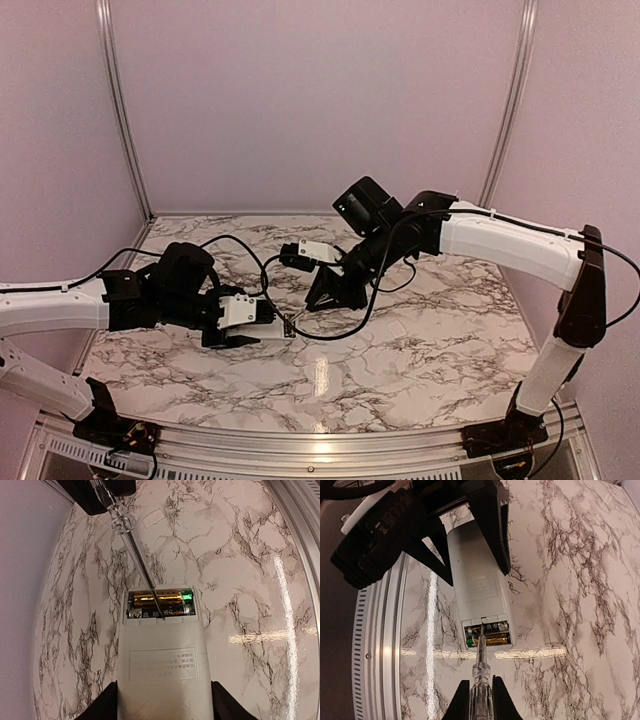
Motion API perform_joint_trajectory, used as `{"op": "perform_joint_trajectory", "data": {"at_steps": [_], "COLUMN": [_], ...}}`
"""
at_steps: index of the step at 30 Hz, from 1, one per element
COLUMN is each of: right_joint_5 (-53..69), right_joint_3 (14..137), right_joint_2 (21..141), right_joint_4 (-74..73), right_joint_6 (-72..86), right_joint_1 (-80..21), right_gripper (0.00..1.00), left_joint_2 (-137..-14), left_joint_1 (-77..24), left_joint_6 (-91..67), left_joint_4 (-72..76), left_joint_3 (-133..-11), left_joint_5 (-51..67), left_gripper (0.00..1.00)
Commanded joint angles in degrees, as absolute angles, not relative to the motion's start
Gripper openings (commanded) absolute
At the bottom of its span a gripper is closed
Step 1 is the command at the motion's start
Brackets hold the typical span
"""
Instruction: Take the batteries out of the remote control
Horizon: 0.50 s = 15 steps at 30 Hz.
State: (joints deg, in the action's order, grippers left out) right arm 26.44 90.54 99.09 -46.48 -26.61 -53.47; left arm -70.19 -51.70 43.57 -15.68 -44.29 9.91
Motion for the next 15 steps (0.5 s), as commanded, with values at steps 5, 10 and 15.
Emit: {"op": "perform_joint_trajectory", "data": {"at_steps": [5,10,15], "right_joint_5": [28.3,22.6,18.9], "right_joint_3": [92.7,93.7,92.8], "right_joint_2": [98.7,97.9,96.6], "right_joint_4": [-48.9,-49.0,-47.3], "right_joint_6": [-27.6,-26.3,-23.4], "right_joint_1": [-53.8,-53.8,-53.8], "right_gripper": [0.0,0.0,0.0], "left_joint_2": [-67.8,-68.4,-69.2], "left_joint_1": [-51.9,-51.9,-51.9], "left_joint_6": [50.0,47.9,42.5], "left_joint_4": [-15.4,-16.0,-14.8], "left_joint_3": [-47.4,-47.2,-46.9], "left_joint_5": [6.8,7.4,9.7], "left_gripper": [0.0,0.0,0.0]}}
